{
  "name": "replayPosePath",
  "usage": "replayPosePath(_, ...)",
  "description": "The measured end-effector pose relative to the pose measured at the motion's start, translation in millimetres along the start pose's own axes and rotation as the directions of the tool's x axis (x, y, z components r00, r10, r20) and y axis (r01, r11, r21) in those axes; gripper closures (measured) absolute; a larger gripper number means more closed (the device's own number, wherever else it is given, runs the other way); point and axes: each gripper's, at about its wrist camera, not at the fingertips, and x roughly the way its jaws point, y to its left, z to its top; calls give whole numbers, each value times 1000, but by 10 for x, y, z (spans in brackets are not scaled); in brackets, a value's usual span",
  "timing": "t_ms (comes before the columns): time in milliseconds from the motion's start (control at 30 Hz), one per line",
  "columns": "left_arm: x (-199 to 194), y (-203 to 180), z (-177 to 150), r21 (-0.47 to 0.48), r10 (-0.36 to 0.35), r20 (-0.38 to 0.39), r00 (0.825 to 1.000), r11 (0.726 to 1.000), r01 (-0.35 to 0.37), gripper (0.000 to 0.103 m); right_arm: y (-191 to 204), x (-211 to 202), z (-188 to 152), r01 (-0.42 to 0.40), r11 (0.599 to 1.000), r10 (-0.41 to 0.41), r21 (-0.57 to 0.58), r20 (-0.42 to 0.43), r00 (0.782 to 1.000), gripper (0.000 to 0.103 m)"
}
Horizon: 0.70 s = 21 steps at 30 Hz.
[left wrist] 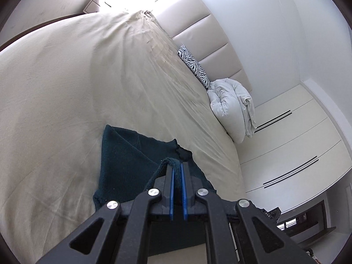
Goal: Fold small clothes
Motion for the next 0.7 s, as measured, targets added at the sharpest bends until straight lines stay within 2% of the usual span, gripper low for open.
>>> replayPosePath(233, 673, 198, 366, -3, 84, -17, 996, 996, -84, 96, -206, 818, 305, 63, 998, -63, 28, -22, 998, 97)
replayPosePath(433, 1086, 445, 517, -14, 147, -27, 989, 989, -147, 96, -360, 1487, 502, 138, 990, -137, 21, -62, 989, 96)
replayPosePath(600, 1317, 686, 536, -42, 194, -52, 980, 980, -197, 94, -540, 1932, 600, 215, 976, -211, 39, -81, 974, 92)
replayPosePath(633, 1327, 722, 538, -49, 208, -41, 977, 977, -210, 94, -568, 2009, 614, 241, 970, -237, 33, -84, 968, 89)
replayPosePath(667, 1325, 754, 552, -56, 212, -31, 977, 975, -213, 89, -584, 2067, 612, 259, 966, -256, 24, -82, 963, 78)
replayPosePath(700, 1325, 785, 570, -67, 213, -31, 977, 974, -214, 73, -595, 2115, 612, 272, 962, -270, 14, -78, 960, 55)
